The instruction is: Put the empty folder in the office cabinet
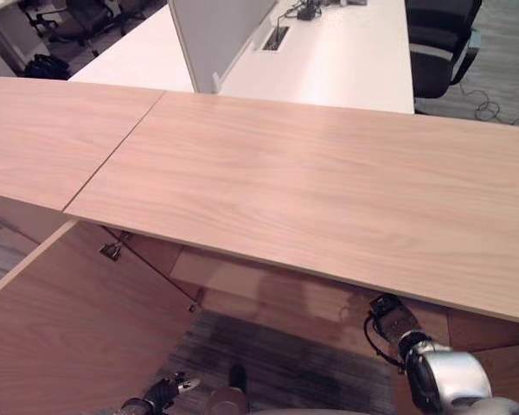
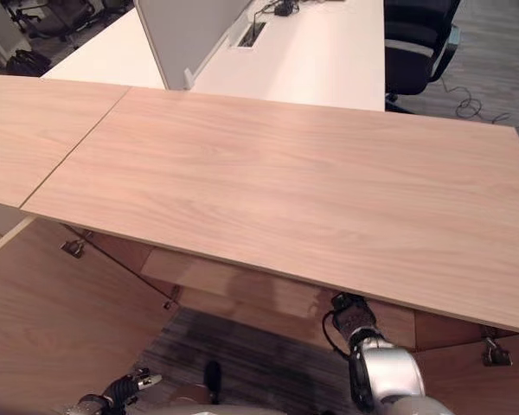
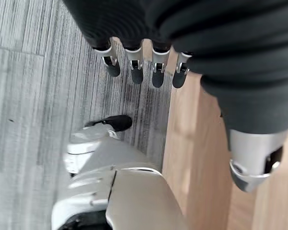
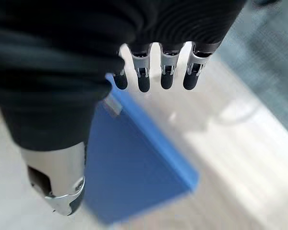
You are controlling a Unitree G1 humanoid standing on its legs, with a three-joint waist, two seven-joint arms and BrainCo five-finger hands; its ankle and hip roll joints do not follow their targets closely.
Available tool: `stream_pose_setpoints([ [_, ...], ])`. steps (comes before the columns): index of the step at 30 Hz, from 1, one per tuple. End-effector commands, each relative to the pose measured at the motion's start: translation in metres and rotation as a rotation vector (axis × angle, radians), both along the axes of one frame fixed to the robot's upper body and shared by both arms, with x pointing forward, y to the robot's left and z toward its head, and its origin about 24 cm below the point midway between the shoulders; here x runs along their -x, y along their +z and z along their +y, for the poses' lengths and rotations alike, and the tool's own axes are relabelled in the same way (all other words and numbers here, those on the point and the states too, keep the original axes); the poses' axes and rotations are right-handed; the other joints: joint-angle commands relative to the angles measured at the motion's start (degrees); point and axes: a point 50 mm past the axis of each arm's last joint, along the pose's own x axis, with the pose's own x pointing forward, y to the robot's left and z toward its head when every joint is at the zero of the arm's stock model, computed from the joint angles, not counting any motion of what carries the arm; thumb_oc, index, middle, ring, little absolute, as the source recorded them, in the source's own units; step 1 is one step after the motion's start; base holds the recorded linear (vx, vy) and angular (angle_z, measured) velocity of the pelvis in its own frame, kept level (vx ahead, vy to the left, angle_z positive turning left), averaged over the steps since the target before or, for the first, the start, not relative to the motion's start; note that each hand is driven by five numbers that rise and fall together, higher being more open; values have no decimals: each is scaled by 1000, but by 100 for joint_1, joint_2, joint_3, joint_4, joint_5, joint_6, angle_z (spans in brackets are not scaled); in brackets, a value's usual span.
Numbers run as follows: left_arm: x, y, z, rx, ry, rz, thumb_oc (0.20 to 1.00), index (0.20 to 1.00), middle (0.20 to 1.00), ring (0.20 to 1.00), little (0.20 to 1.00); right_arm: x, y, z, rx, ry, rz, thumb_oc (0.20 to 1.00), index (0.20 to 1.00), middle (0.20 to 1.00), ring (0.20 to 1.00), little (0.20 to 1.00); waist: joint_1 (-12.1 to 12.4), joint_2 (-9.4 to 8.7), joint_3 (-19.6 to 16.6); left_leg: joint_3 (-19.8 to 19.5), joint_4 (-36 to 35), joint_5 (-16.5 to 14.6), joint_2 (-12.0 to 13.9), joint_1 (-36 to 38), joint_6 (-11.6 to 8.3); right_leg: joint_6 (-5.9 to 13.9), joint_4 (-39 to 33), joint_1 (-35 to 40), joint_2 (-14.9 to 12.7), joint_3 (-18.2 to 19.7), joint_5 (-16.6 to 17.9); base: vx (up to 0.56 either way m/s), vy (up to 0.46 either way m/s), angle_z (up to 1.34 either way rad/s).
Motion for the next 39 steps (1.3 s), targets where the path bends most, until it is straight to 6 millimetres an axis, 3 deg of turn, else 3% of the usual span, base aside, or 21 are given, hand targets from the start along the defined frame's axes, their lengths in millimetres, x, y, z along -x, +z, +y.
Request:
stream_pose_setpoints([
  [1,4,-3,1,-26,-58,31,1000,1000,1000,1000,1000,-17,17,-5,15,19,-186,1000,1000,1000,1000,1000,-2,172,235,-38,-302,-84,-34,304,-80,297,-132,-230,-67,127,623,11,36,-8],
  [6,21,-9,-1,-28,-31,81,1000,1000,1000,1000,1000,6,9,-4,30,95,-253,1000,1000,1000,1000,1000,-221,166,34,94,-308,-114,-42,412,-134,343,-370,-111,-103,170,828,6,62,-7],
  [7,27,-11,-2,-18,-20,95,1000,1000,1000,1000,1000,20,1,0,16,155,-245,1000,1000,1000,1000,1000,-263,146,-27,146,-308,-151,-50,478,-127,341,-378,-96,-118,201,835,-8,57,-13],
  [10,31,-11,-2,-12,-16,105,1000,1000,1000,1000,1000,28,-3,1,8,202,-235,1000,1000,1000,1000,1000,-311,133,-68,159,-308,-153,-45,521,-117,342,-357,-95,-133,231,845,15,40,-14],
  [14,34,-12,-3,-13,-16,111,1000,1000,1000,1000,1000,45,-12,-3,25,244,-168,1000,1000,1000,1000,1000,-379,109,-93,135,-308,-177,-46,593,-81,320,-247,-66,-158,293,785,14,14,-1],
  [20,29,-12,-3,-17,7,102,1000,1000,1000,1000,1000,56,-22,-8,79,323,-38,1000,1000,1000,1000,1000,-396,100,-82,97,-308,-211,-20,697,-25,280,-43,-45,-142,359,636,13,15,-2],
  [21,26,-12,-3,-20,10,94,1000,1000,1000,1000,1000,57,-23,-9,103,357,-8,583,583,583,583,583,-392,93,-81,92,-308,-208,-13,715,-10,274,-10,-48,-131,375,619,0,0,0],
  [22,24,-11,-3,-20,18,85,1000,1000,1000,1000,1000,56,-23,-9,107,363,-3,253,253,253,253,253,-392,93,-77,85,-308,-212,-12,728,-3,271,5,-46,-126,381,607,0,0,0],
  [23,24,-11,-3,-20,18,85,1000,1000,1000,1000,1000,56,-23,-9,107,363,-4,200,200,200,200,200,-391,95,-74,85,-308,-213,-12,731,-3,271,7,-44,-126,381,605,0,0,0],
  [28,18,-10,-4,-28,9,66,1000,1000,1000,1000,1000,48,-16,-14,343,607,69,200,200,200,200,200,-353,98,-5,29,-308,-221,19,766,60,242,223,-77,-85,412,448,30,11,0],
  [35,20,-10,-4,-32,3,69,1000,1000,1000,1000,1000,38,-12,-10,409,707,65,200,200,200,200,200,-292,74,-3,-9,-308,-223,30,761,72,230,204,-51,-55,387,414,3,0,3],
  [39,19,-10,-3,-39,2,63,1000,1000,1000,1000,1000,30,-7,1,488,876,50,200,200,200,200,200,-216,48,25,-54,-308,-215,40,731,75,225,216,-48,-52,341,389,-3,1,3],
])
